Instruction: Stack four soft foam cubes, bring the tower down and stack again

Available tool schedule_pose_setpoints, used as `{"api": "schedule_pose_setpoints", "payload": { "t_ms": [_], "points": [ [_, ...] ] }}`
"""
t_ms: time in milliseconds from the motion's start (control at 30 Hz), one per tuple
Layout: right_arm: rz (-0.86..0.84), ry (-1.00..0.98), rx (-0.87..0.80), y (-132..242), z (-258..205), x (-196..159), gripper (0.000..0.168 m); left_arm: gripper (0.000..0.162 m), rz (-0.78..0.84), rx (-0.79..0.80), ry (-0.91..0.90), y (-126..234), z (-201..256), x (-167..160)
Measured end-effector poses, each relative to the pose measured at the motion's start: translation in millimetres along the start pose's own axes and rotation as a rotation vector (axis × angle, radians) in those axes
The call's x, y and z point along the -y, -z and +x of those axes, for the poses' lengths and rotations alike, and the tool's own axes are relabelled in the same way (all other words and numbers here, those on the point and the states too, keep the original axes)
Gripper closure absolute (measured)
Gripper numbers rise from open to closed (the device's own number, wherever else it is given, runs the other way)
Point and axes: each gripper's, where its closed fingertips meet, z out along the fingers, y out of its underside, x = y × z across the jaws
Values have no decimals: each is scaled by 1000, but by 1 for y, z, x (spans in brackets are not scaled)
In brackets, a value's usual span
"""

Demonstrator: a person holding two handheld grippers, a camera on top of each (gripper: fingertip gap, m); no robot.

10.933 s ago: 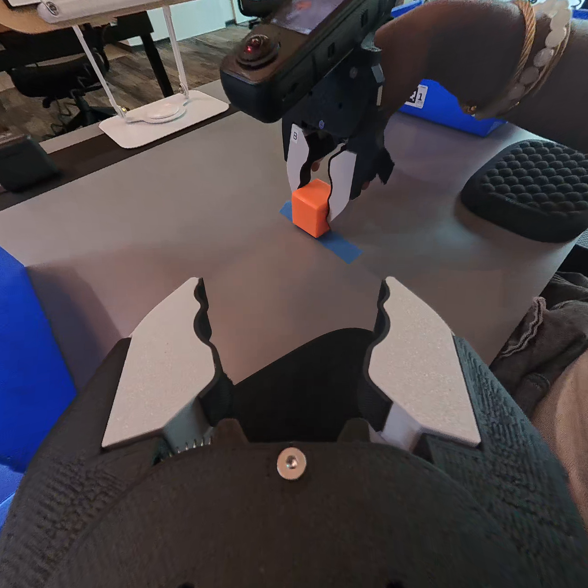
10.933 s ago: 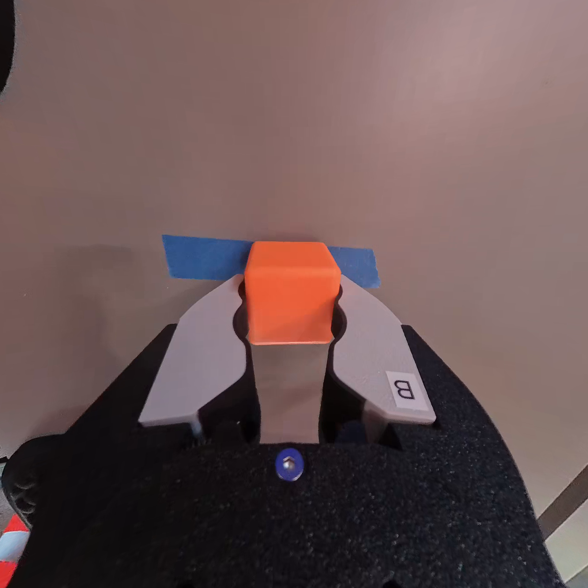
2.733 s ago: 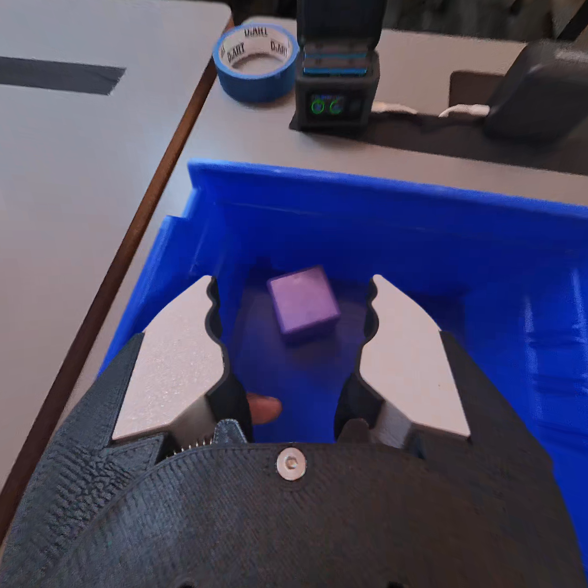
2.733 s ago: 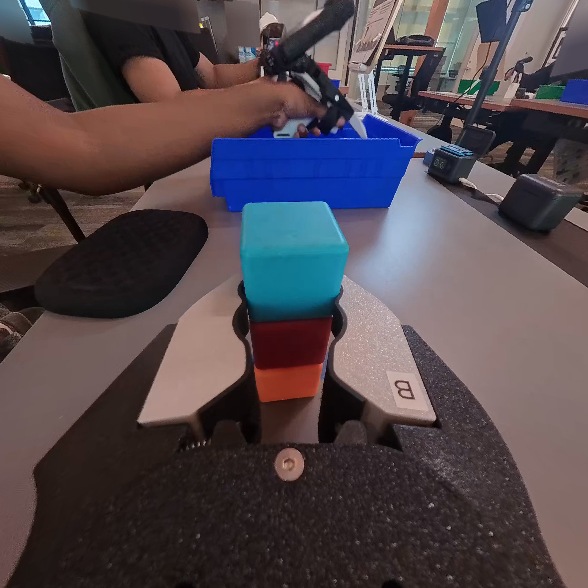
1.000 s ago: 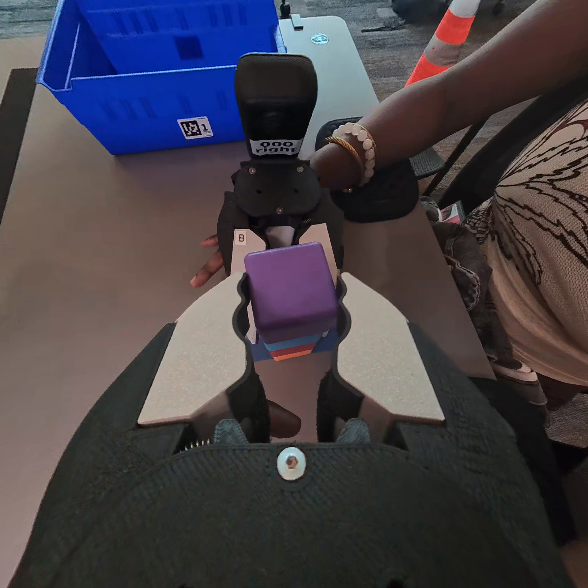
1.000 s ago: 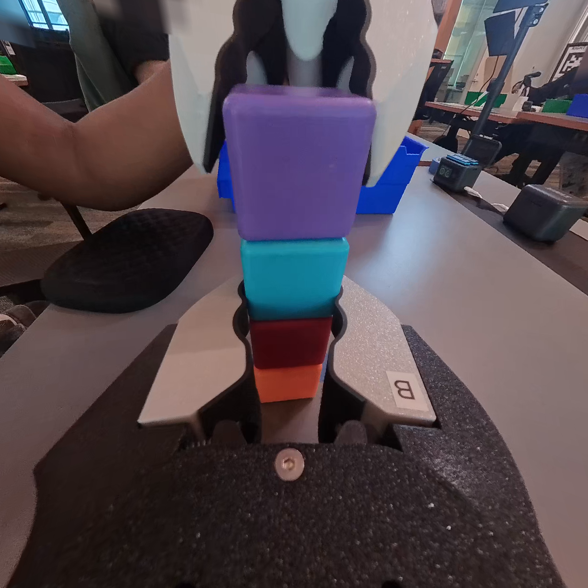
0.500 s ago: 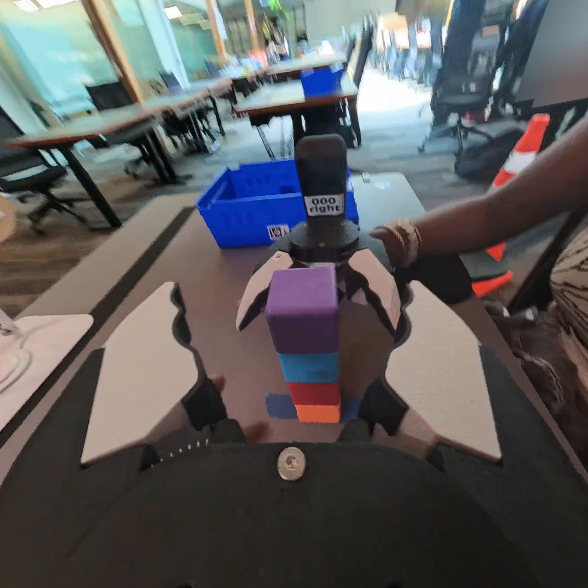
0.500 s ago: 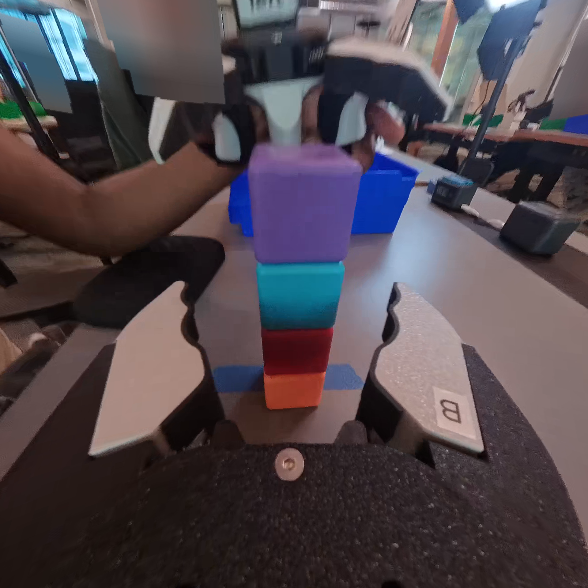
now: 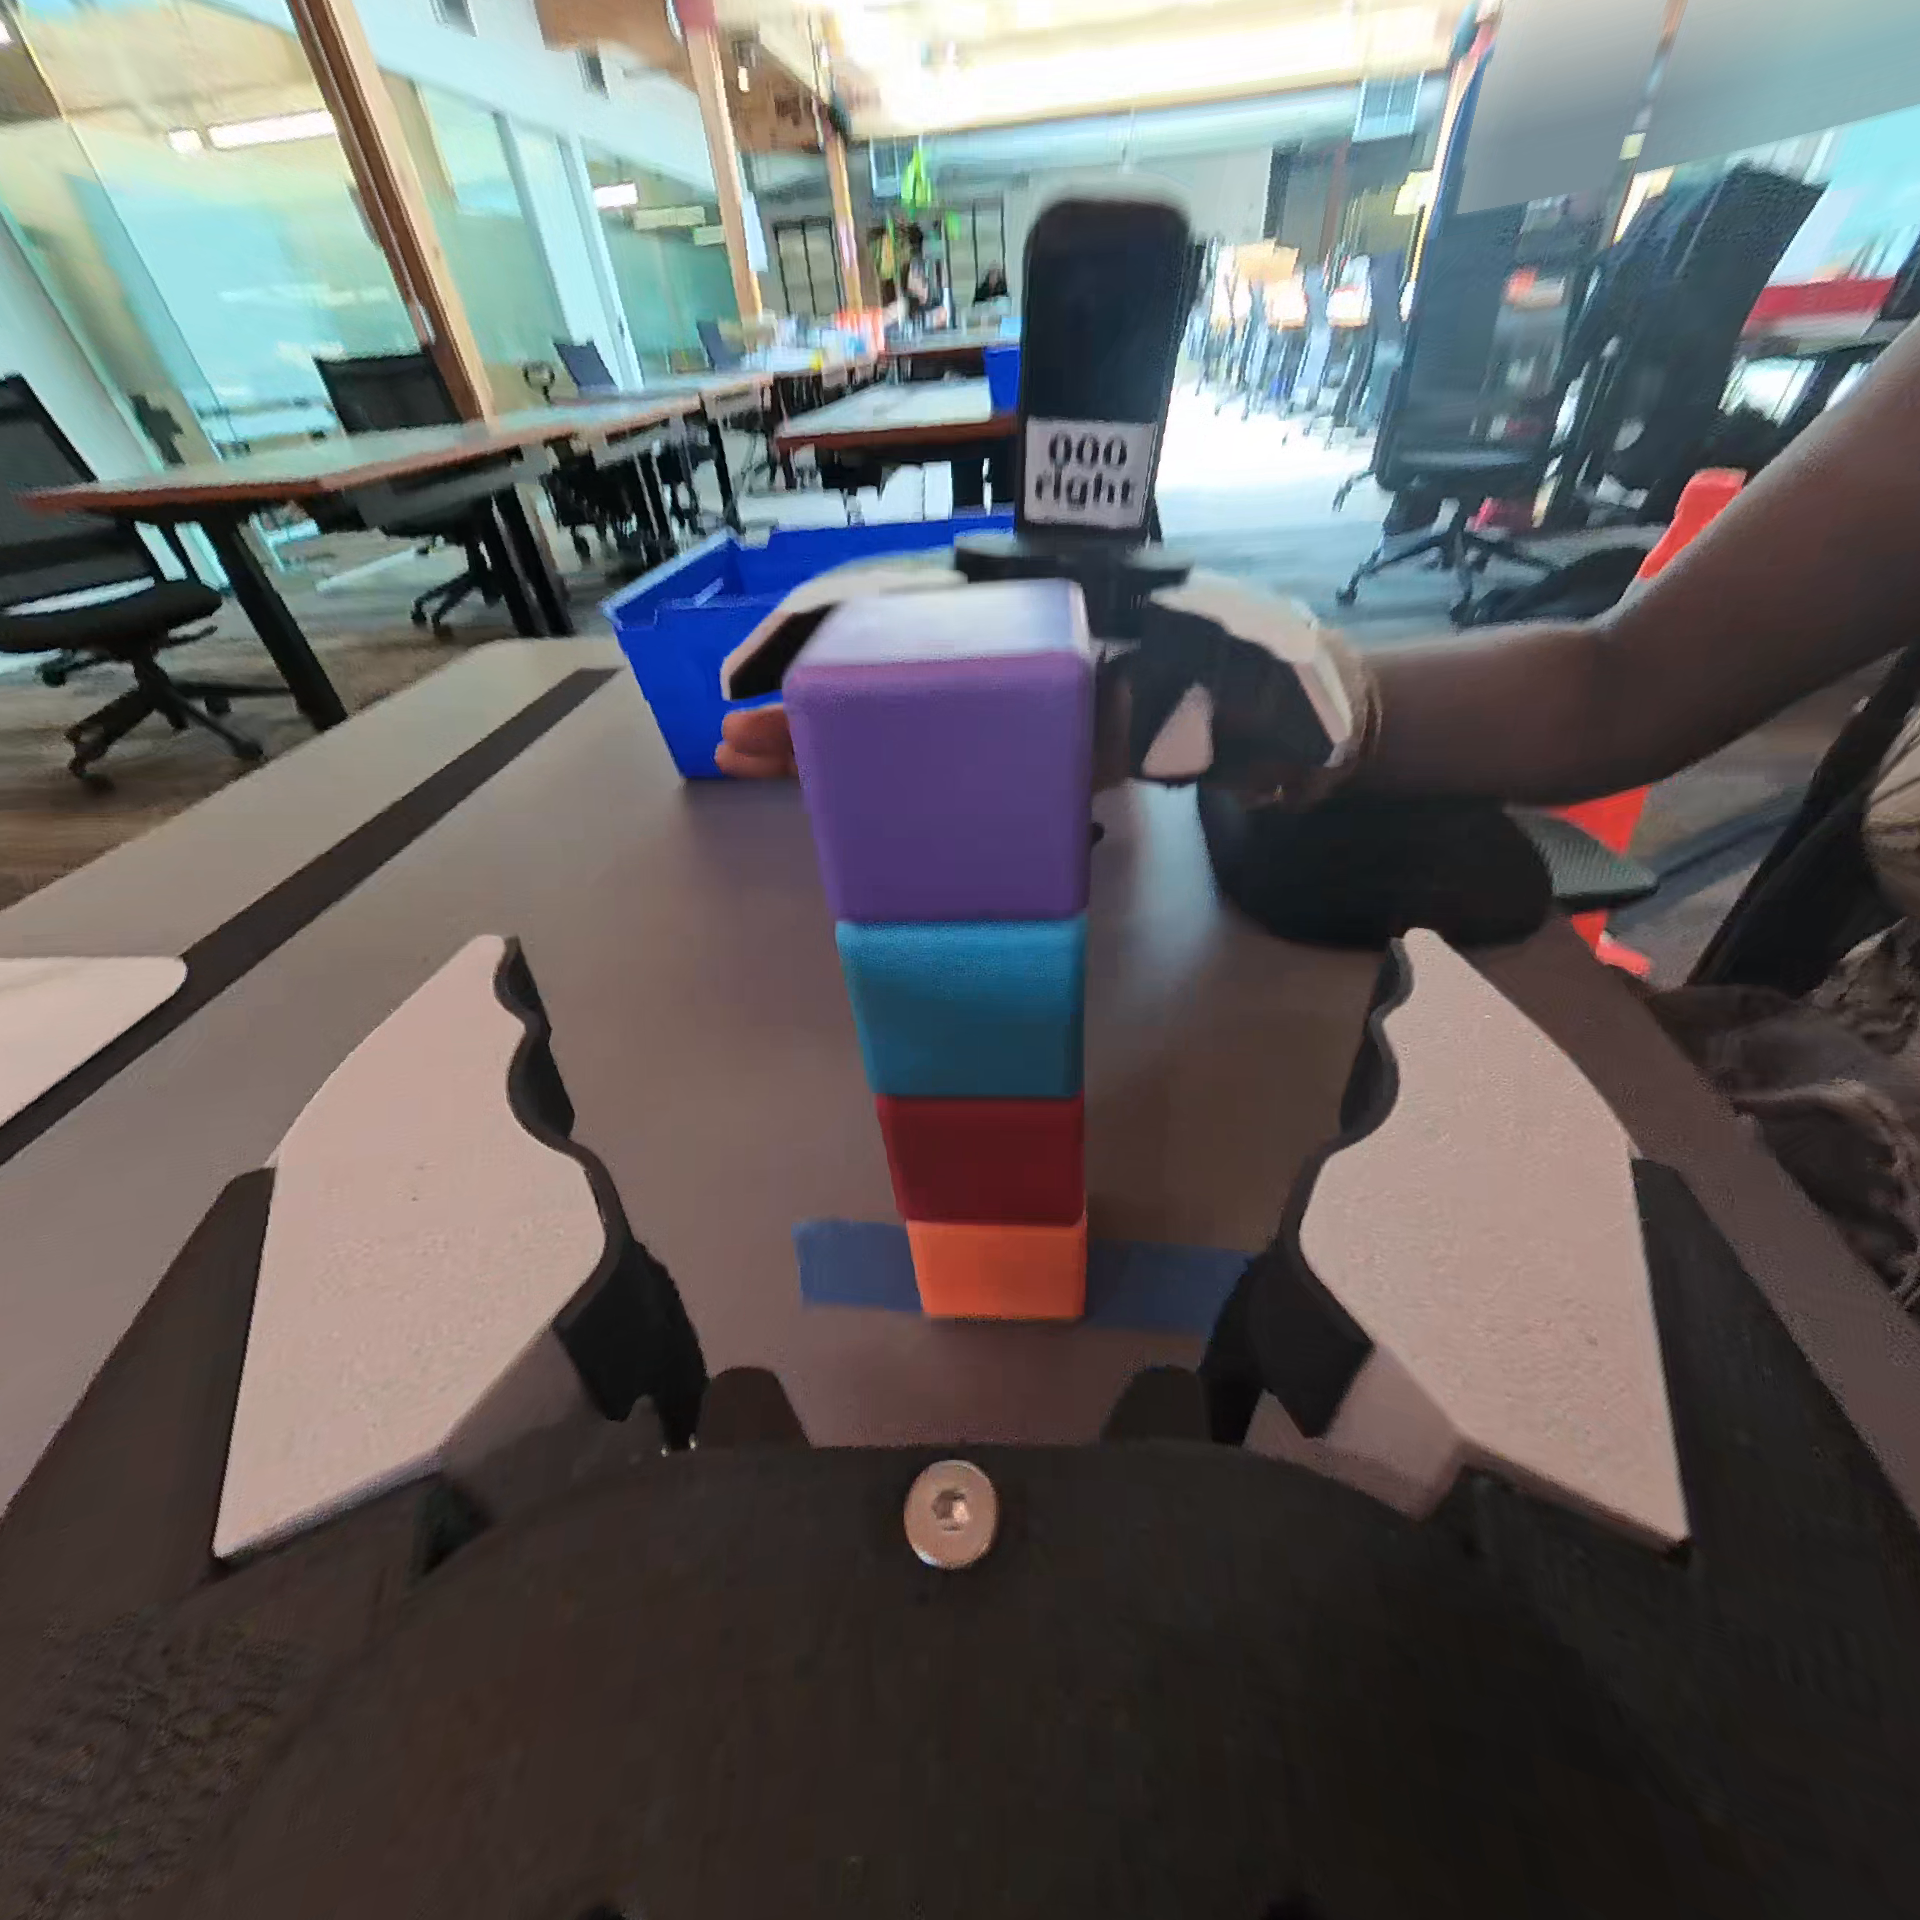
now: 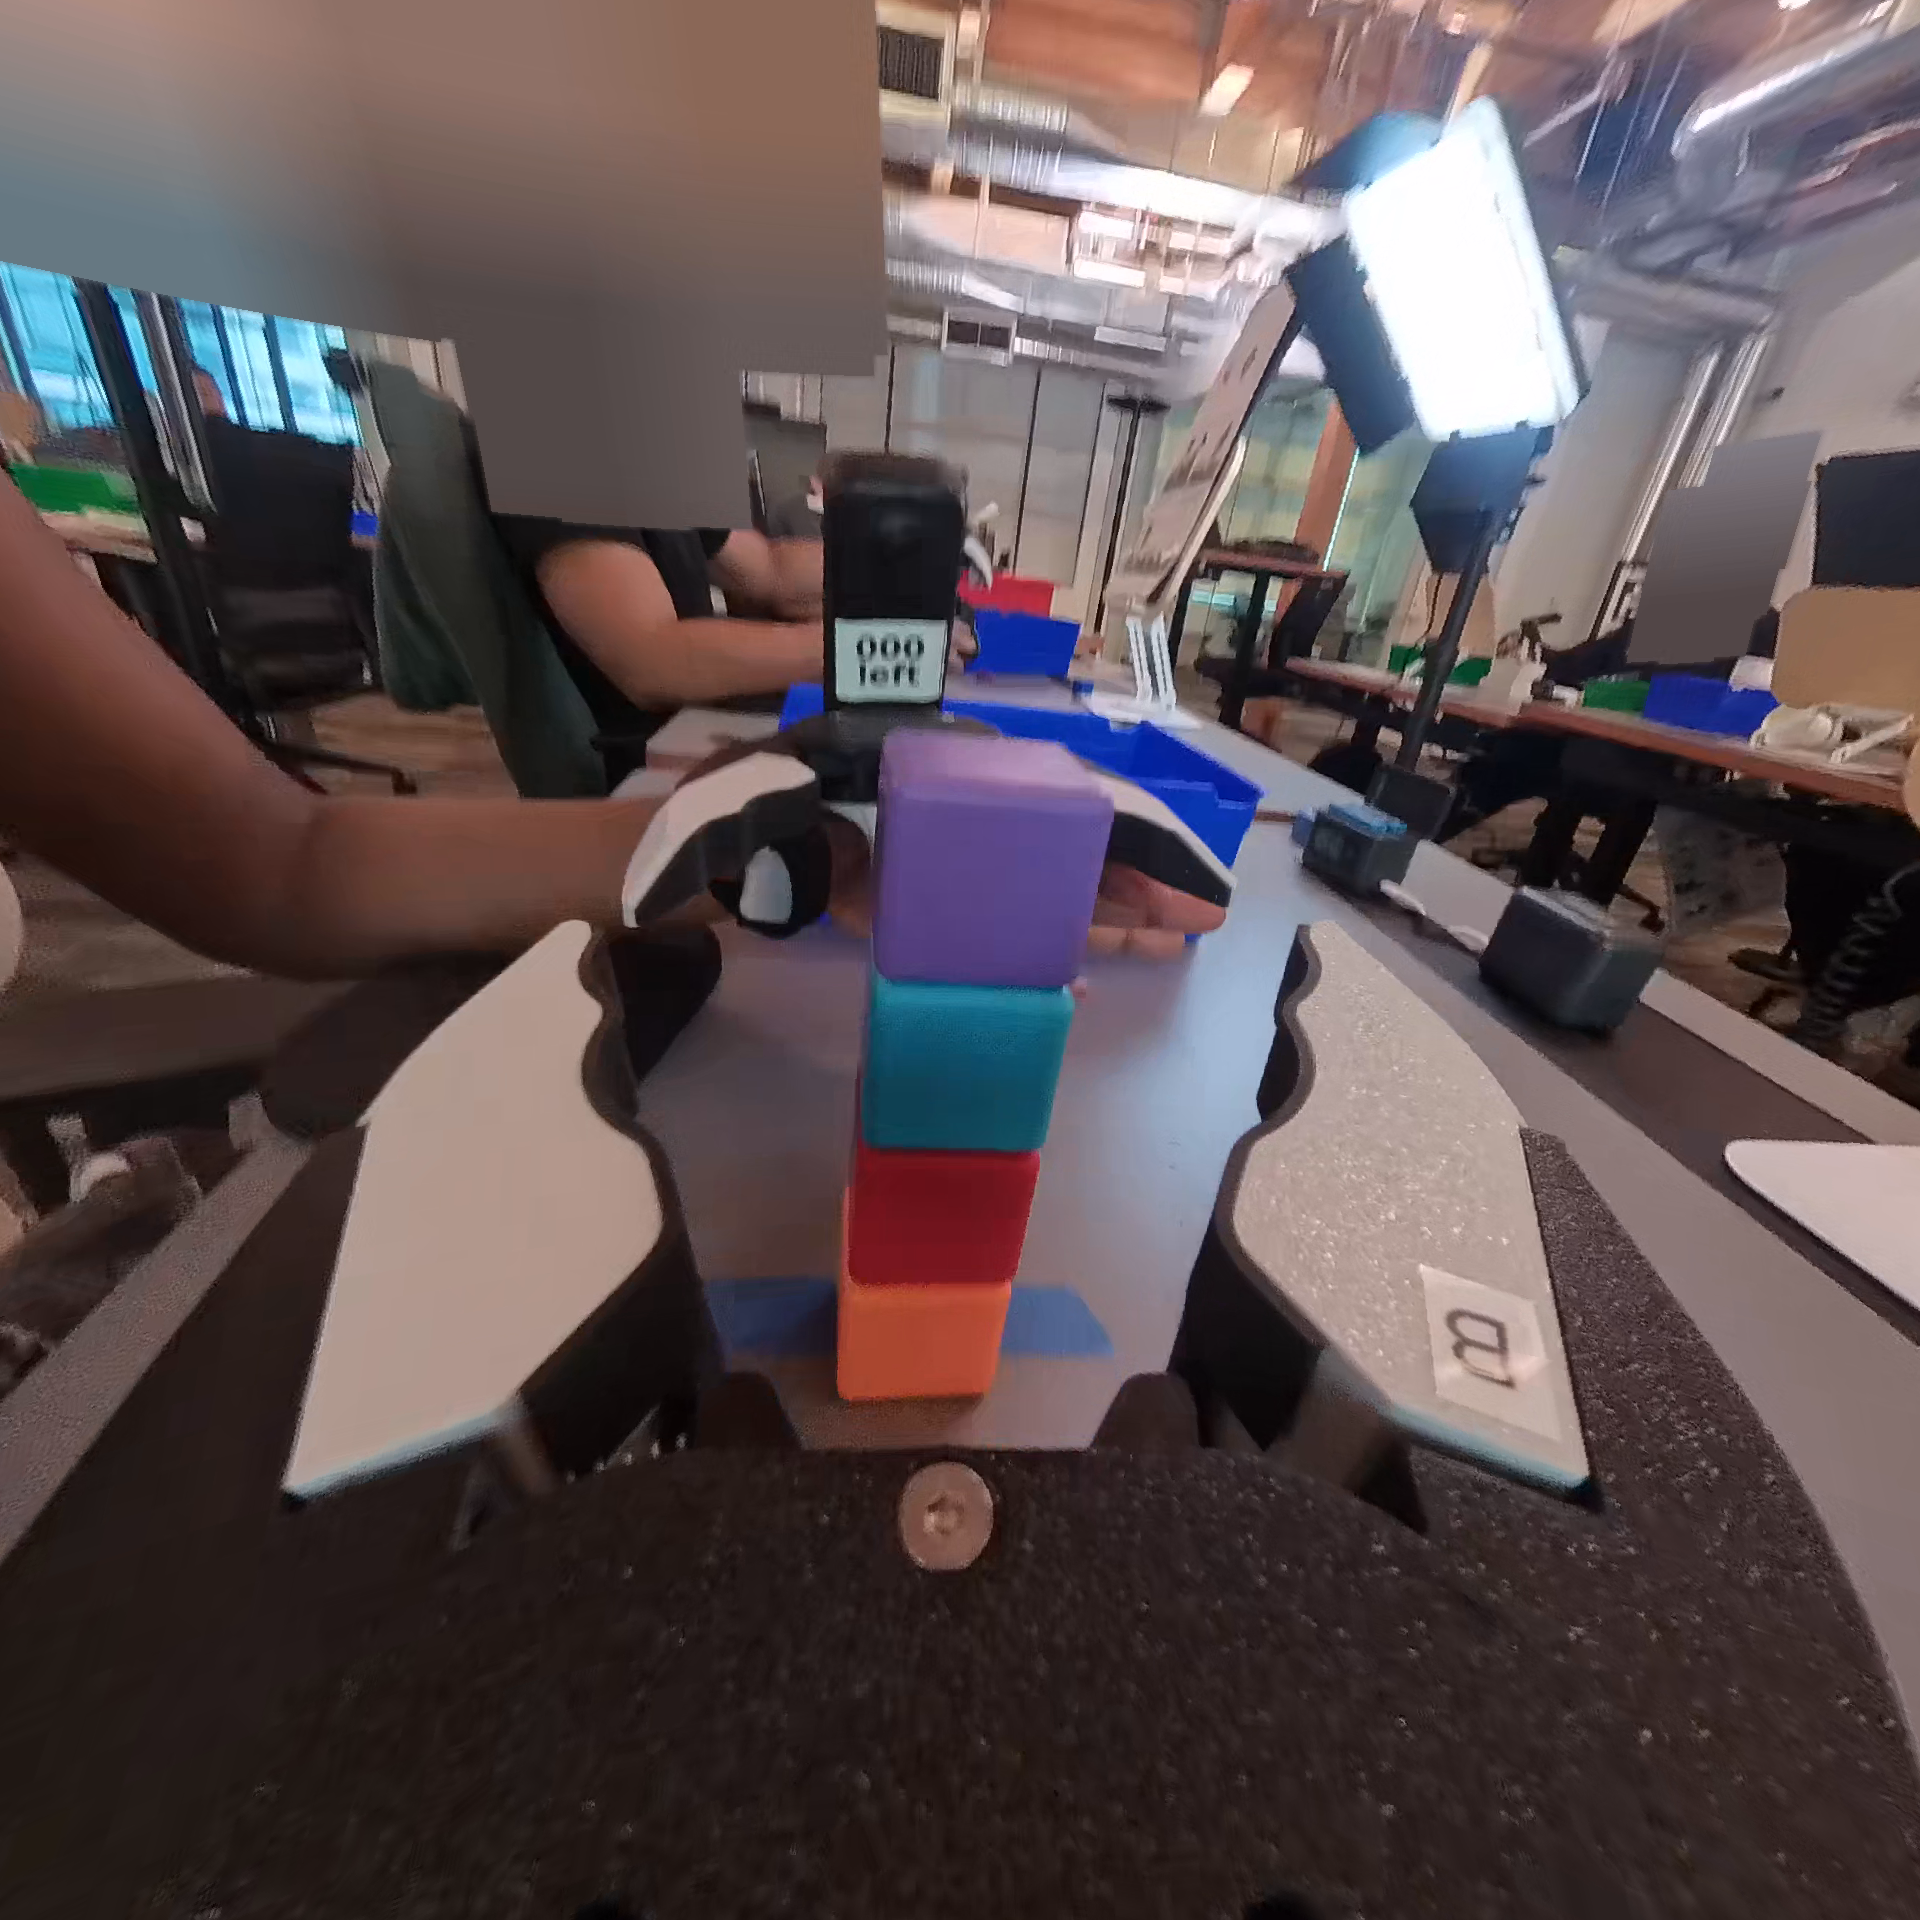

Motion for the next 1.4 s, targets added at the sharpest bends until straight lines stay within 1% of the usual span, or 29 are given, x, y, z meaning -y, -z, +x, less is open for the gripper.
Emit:
{"api": "schedule_pose_setpoints", "payload": {
  "t_ms": [100, 200, 267, 433, 533, 633, 767, 867, 933, 1000, 1067, 1167, 1233, 1300, 1400],
  "points": [
    [-162, -3, 33, 1, -2, -28, 51, 18, -173, 17, -23, -1, -3, -29],
    [-333, -11, 63, 5, -5, -56, 57, 18, -293, 14, -18, -2, -3, -50],
    [-425, -14, 70, 8, -6, -71, 61, 19, -330, -3, -9, -3, -1, -58],
    [-646, -28, 95, 18, -9, -110, 61, 21, -432, -11, -21, -2, 0, -76],
    [-695, -54, 111, 21, -11, -121, 56, 21, -430, 12, -23, -4, -4, -77],
    [-620, -73, 106, 15, -11, -109, 56, 21, -314, -4, 3, -8, 0, -57],
    [-450, -75, 79, 6, -7, -78, 60, 25, -135, 8, 14, -7, -2, -23],
    [-356, -98, 54, 3, -4, -56, 63, 28, 65, 37, 44, -2, -7, 12],
    [-294, -127, 43, 0, -1, -37, 66, 33, 204, 44, 73, 6, -9, 33],
    [-267, -129, 38, -2, 4, -14, 71, 40, 273, 60, 93, 14, -14, 43],
    [-320, -99, 50, -5, 6, 6, 78, 46, 267, 85, 96, 17, -20, 40],
    [-529, -16, 72, -13, 11, 19, 87, 51, 176, 89, 76, 11, -20, 24],
    [-679, 29, 96, -19, 11, 19, 91, 55, 119, 67, 49, 1, -13, 16],
    [-804, 43, 139, -24, 8, 14, 91, 58, 73, 49, 22, -9, -7, 8],
    [-905, 66, 143, -31, 10, 6, 102, 68, 26, 53, -9, -19, -4, 0]
  ]
}}
